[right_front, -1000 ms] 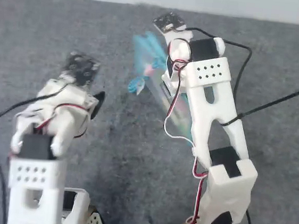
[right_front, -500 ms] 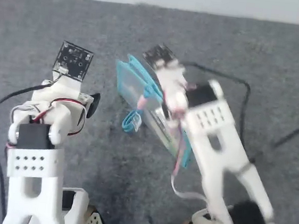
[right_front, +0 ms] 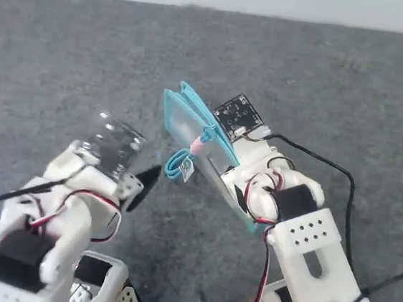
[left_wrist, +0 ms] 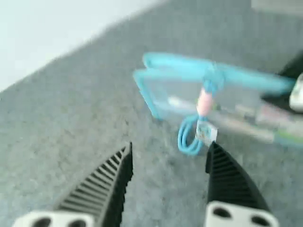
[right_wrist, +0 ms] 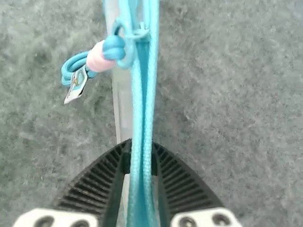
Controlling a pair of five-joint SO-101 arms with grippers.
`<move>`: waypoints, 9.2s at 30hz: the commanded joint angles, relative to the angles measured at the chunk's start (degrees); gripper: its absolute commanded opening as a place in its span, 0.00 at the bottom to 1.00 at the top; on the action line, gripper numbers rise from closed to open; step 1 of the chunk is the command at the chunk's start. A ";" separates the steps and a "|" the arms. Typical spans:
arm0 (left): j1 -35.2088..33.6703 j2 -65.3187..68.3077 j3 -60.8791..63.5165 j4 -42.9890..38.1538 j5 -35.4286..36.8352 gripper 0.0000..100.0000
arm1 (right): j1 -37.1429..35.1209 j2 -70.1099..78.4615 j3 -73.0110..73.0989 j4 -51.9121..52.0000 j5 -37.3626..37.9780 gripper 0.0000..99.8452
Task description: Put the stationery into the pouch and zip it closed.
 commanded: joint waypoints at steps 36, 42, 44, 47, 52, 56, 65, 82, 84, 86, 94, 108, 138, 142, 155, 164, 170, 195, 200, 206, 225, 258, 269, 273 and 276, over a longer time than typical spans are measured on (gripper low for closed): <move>4.66 18.90 34.95 -59.16 4.92 0.30 | -2.68 -5.67 3.34 -1.01 -2.73 0.01; 5.19 20.84 33.27 -60.04 5.63 0.25 | -2.68 -5.67 5.45 -1.45 -2.73 0.01; 5.19 20.84 33.27 -60.04 5.63 0.22 | -2.68 -5.67 5.71 -1.54 -2.73 0.01; 5.27 20.84 33.27 -60.13 5.63 0.16 | -2.68 -5.67 5.71 -1.54 -2.64 0.01; 4.48 20.75 31.78 -59.78 5.54 0.05 | -2.33 -5.58 6.07 -0.66 -0.26 0.01; -0.62 20.84 27.47 -57.67 5.63 0.02 | -2.15 -5.58 8.97 0.22 2.37 0.01; -8.18 20.92 15.69 -49.14 1.49 0.02 | 1.01 -5.67 10.46 0.22 4.48 0.01; -4.57 20.40 28.26 -53.36 -0.70 0.16 | 2.07 -11.21 10.55 6.46 5.71 0.01; -2.64 20.40 29.49 -56.18 -0.53 0.15 | 2.15 -15.52 11.34 7.87 5.80 0.01; 1.23 20.40 29.76 -56.09 -0.44 0.14 | 2.15 -19.21 13.63 7.60 6.59 0.01; 7.12 20.31 28.26 -55.38 12.31 0.13 | 8.40 -19.82 15.47 7.52 7.74 0.01; 13.27 20.40 27.65 -44.57 7.12 0.25 | 8.84 -10.15 9.76 9.89 12.75 0.01; 2.73 30.59 24.48 -57.67 5.27 0.01 | 2.15 -10.15 9.85 13.32 14.33 0.01; -2.20 29.27 21.32 -53.71 2.46 0.01 | 2.15 -10.07 10.90 13.67 15.21 0.01; -13.89 44.40 4.70 -48.26 -5.19 0.01 | 27.65 -10.07 11.69 13.58 31.65 0.01; -11.69 53.98 11.65 -58.81 -5.27 0.01 | 33.80 -10.15 11.52 13.32 37.27 0.01; -7.21 52.84 14.37 -60.57 -4.57 0.01 | 23.78 -10.59 5.36 16.48 29.01 0.06; -5.01 52.40 16.13 -59.43 -0.44 0.01 | -5.41 46.02 -54.68 14.81 11.87 0.23; -5.01 52.40 16.22 -59.34 -0.44 0.01 | -5.41 50.86 -60.04 14.73 11.87 0.23; -5.01 52.75 16.22 -59.34 -0.44 0.01 | -5.14 50.68 -63.82 15.78 11.87 0.23; -4.66 52.40 16.57 -57.93 -0.44 0.01 | -5.05 50.42 -63.91 14.02 11.96 0.01; -5.10 54.51 16.48 -58.02 -0.18 0.01 | -4.53 34.07 -54.15 20.70 10.99 0.17; -5.10 54.51 16.66 -58.02 -0.44 0.01 | -4.62 44.18 -54.15 10.68 10.99 0.26; -5.10 54.51 16.66 -58.02 -0.44 0.01 | -4.35 45.85 -54.07 8.13 11.34 0.26; -5.10 54.51 16.75 -58.02 -0.44 0.01 | -4.79 46.73 -53.80 6.99 11.34 0.26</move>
